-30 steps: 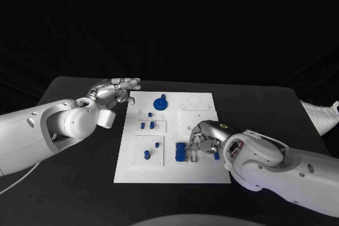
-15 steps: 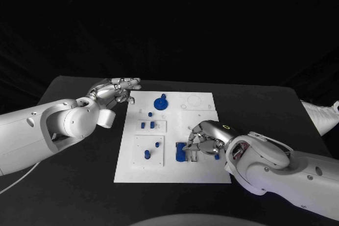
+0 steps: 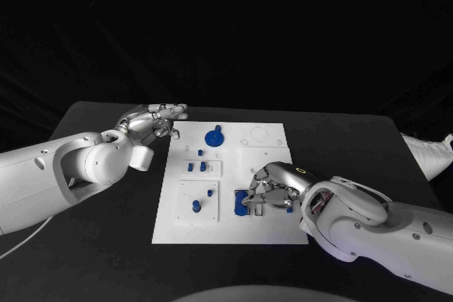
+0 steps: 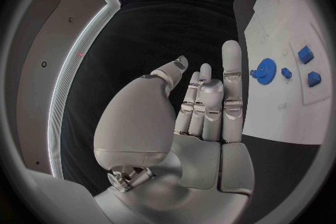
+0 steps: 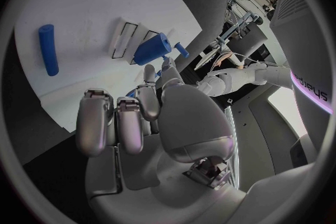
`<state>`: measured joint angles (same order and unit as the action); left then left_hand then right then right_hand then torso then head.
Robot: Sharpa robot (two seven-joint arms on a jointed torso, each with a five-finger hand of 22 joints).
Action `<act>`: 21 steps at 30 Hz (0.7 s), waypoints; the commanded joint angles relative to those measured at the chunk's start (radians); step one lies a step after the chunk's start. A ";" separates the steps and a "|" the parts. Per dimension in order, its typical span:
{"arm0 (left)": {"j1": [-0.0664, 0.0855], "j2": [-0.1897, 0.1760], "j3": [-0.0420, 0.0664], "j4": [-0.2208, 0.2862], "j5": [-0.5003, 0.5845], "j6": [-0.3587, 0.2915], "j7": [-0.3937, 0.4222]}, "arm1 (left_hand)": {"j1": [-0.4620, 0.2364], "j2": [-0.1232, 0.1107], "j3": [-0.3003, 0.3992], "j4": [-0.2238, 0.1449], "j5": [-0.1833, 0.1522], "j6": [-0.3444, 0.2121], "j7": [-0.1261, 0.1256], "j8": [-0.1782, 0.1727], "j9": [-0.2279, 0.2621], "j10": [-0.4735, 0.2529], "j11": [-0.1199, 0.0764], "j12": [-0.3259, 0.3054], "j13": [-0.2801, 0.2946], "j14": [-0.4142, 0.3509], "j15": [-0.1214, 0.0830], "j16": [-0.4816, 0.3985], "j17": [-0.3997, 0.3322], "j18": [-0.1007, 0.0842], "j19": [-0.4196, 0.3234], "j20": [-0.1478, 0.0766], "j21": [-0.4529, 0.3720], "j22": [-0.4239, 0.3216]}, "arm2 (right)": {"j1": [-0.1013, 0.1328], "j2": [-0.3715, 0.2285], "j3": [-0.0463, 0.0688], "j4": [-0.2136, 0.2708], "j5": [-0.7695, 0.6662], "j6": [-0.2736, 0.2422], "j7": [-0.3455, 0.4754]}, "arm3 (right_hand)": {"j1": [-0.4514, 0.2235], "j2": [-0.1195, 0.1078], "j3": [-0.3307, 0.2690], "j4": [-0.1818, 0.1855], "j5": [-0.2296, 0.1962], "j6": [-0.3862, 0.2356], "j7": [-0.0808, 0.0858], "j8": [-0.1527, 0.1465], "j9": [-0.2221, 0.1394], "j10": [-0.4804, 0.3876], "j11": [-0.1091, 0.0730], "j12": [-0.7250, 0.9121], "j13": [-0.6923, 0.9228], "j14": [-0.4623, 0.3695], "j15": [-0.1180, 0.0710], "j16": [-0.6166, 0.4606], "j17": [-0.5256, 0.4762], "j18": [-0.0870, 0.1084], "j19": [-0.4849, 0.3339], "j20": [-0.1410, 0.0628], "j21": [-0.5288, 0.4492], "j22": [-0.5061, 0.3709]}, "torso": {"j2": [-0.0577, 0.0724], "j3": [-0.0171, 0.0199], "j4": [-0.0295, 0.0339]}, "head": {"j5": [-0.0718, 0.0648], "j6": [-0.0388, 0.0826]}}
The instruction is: Assemble the parts on the task board
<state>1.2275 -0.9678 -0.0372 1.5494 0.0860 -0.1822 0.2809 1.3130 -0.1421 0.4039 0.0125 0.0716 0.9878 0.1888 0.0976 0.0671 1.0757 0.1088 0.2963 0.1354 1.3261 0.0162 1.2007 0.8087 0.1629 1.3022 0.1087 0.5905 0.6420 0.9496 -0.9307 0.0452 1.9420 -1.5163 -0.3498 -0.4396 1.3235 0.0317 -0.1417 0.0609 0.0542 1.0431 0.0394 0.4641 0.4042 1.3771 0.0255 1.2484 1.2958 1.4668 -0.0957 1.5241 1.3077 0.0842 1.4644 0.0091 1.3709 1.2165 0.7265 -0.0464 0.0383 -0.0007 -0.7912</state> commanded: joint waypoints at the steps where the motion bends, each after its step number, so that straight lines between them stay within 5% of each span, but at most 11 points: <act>1: 0.000 0.002 0.000 0.002 0.002 0.020 0.004 | -0.003 0.009 -0.006 0.002 0.005 -0.008 -0.001 0.005 0.000 -0.007 0.000 0.003 0.001 -0.004 0.003 -0.005 -0.001 0.018 0.000 0.005 -0.005 -0.001 | -0.001 0.005 0.000 -0.003 0.007 0.053 0.009 | -0.006 0.000 0.001 0.004 -0.005 0.004 -0.004 0.000 0.001 0.076 -0.064 0.037 0.060 0.091 -0.006 0.006 0.204 -0.016 0.004 -0.007 0.004 0.001 | 0.000 -0.0003 0.0008 | 0.001 -0.001; 21: 0.000 0.000 0.000 0.003 0.002 0.019 0.003 | -0.003 0.011 -0.007 0.001 0.005 -0.009 0.000 0.006 0.000 -0.009 0.000 0.005 0.002 -0.006 0.003 -0.005 -0.003 0.018 0.000 0.005 -0.006 -0.002 | -0.001 0.020 0.000 -0.013 -0.018 0.067 -0.016 | 0.001 0.001 0.005 0.000 -0.005 0.004 -0.006 0.001 0.002 0.076 -0.065 0.038 0.061 0.091 -0.007 0.007 0.204 -0.016 0.004 -0.008 0.004 0.002 | 0.000 -0.0005 0.0003 | 0.001 -0.004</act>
<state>1.2274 -0.9684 -0.0372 1.5499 0.0860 -0.1819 0.2797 1.3130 -0.1421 0.4039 0.0125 0.0716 0.9878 0.1888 0.0976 0.0671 1.0757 0.1087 0.2963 0.1352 1.3261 0.0162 1.2007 0.8064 0.1629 1.3022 0.1087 0.5905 0.6410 0.9502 -0.9120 0.0459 1.9309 -1.5150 -0.3061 -0.4433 1.3221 0.0331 -0.1417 0.0609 0.0542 1.0431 0.0394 0.4641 0.4051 1.3771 0.0255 1.2485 1.2958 1.4640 -0.0950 1.5241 1.3075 0.0842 1.4644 0.0091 1.3709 1.2173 0.7265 -0.0471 0.0391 0.0008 -0.7953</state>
